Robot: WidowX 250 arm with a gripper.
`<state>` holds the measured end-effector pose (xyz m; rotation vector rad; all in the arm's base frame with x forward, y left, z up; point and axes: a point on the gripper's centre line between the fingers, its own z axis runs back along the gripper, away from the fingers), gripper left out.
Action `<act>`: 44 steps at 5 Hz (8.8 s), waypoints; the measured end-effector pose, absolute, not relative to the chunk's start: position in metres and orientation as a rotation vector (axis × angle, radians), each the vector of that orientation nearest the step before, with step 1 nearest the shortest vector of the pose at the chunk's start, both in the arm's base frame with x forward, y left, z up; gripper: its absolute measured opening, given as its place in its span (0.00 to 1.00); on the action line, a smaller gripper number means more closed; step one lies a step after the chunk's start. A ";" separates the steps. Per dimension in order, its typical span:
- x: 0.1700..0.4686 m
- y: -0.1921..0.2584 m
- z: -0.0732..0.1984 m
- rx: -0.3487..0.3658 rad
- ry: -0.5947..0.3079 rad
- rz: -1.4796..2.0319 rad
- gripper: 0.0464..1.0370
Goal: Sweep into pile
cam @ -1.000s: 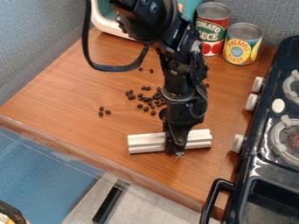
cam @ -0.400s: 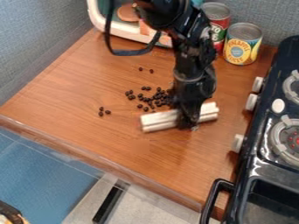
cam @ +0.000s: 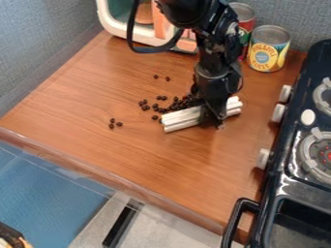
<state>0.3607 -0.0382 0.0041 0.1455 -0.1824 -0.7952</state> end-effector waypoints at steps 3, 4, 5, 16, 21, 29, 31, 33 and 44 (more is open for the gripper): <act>0.375 -0.018 0.005 0.155 -0.187 -0.714 0.36; 0.365 -0.020 0.006 0.119 -0.174 -0.725 0.36; 0.340 -0.019 0.009 0.059 -0.123 -0.730 0.36; 0.411 -0.077 0.021 0.029 -0.139 0.102 0.35; 0.427 -0.074 0.015 0.076 -0.181 0.218 0.36; 0.438 -0.068 0.014 0.076 -0.203 0.232 0.36; 0.427 -0.043 0.010 0.073 -0.189 0.287 0.35; 0.416 -0.019 0.008 0.095 -0.200 0.330 0.36; 0.340 0.083 0.012 0.165 -0.228 0.551 0.36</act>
